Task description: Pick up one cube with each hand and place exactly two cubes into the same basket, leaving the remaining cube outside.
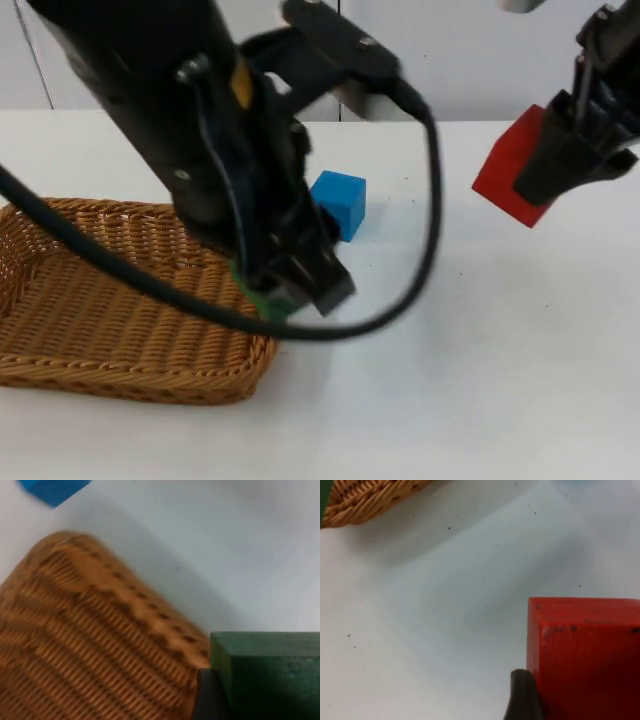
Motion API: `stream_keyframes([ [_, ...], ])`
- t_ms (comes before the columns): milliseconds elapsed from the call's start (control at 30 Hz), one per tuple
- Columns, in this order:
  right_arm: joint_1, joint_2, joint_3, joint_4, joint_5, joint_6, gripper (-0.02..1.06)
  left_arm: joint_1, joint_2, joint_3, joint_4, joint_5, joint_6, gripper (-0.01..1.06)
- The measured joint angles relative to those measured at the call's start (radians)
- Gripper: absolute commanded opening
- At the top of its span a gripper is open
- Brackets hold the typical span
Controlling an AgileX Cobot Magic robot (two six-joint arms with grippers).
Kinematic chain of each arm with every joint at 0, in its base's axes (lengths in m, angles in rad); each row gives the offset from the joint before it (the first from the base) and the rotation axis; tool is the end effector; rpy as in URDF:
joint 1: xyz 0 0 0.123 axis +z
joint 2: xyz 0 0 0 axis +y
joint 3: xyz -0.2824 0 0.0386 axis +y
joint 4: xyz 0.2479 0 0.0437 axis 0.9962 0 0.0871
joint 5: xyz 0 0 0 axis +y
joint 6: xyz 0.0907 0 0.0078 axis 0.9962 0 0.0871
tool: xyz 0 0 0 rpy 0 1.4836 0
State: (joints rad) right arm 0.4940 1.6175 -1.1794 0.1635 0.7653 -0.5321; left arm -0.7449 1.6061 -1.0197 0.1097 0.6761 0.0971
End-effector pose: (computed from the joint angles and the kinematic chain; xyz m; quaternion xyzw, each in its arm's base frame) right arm 0.2900 0.1679 0.2566 -0.4377 0.8679 0.0641 0.2259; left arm 0.2353 -0.2085 0.2193 0.4322 0.8792 -0.0226 0.1993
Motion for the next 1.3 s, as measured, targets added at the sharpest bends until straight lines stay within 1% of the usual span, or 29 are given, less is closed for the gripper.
stream_keyframes([
  [100,0.000,0.050,-0.049,0.025,0.022,0.000,0.00,0.062,0.000,0.000,0.000,0.000,0.000,0.00],
  [133,0.000,0.050,-0.049,0.025,0.022,0.000,0.00,0.062,0.000,0.000,0.000,0.000,0.000,0.00],
  [300,0.010,0.126,-0.140,0.061,0.038,-0.002,0.00,0.187,0.000,0.000,-0.004,0.000,0.000,0.00],
  [333,0.010,0.126,-0.140,0.061,0.038,-0.002,0.00,0.187,0.000,0.000,-0.004,0.000,0.000,0.00],
  [467,0.045,0.186,-0.209,0.065,0.056,-0.014,0.00,0.295,0.000,0.000,-0.005,0.000,0.002,0.00],
  [500,0.045,0.186,-0.209,0.065,0.056,-0.014,0.00,0.295,0.000,0.000,-0.005,0.000,0.002,0.00],
  [667,0.110,0.272,-0.317,0.072,0.074,-0.021,0.00,0.431,0.000,0.000,-0.016,-0.004,0.019,0.00],
  [700,0.110,0.272,-0.317,0.072,0.074,-0.021,0.00,0.431,0.000,0.000,-0.016,-0.004,0.019,0.00],
  [767,0.136,0.303,-0.360,0.072,0.076,-0.021,0.00,0.498,0.000,0.000,-0.050,-0.009,0.055,0.00],
  [800,0.145,0.321,-0.384,0.072,0.078,-0.021,0.00,0.511,0.000,0.000,-0.062,-0.011,0.066,0.00],
  [833,0.156,0.336,-0.408,0.072,0.079,-0.021,0.00,0.547,0.000,0.000,-0.110,-0.016,0.107,0.00],
  [900,0.166,0.355,-0.433,0.072,0.079,-0.021,0.00,0.555,0.000,0.000,-0.121,-0.016,0.121,0.00],
  [933,0.173,0.373,-0.454,0.072,0.080,-0.021,0.00,0.587,0.000,0.000,-0.164,-0.023,0.159,0.00],
  [1000,0.192,0.406,-0.504,0.072,0.082,-0.021,0.00,0.622,0.000,0.000,-0.216,-0.029,0.208,0.00],
  [1067,0.206,0.439,-0.547,0.072,0.082,-0.021,0.00,0.645,0.000,0.000,-0.229,-0.033,0.224,0.00],
  [1100,0.206,0.439,-0.547,0.072,0.082,-0.021,0.00,0.645,0.000,0.000,-0.229,-0.033,0.224,0.00],
  [1167,0.225,0.468,-0.594,0.074,0.082,-0.021,0.00,0.676,0.004,0.000,-0.241,-0.040,0.237,0.00],
  [1233,0.242,0.495,-0.632,0.074,0.082,-0.021,0.00,0.688,0.004,0.016,-0.245,-0.073,0.239,0.00],
  [1267,0.242,0.495,-0.632,0.074,0.082,-0.021,0.00,0.688,0.004,0.016,-0.245,-0.073,0.239,0.00],
  [1300,0.249,0.506,-0.651,0.074,0.082,-0.021,0.00,0.704,0.004,0.050,-0.245,-0.123,0.239,0.00],
])
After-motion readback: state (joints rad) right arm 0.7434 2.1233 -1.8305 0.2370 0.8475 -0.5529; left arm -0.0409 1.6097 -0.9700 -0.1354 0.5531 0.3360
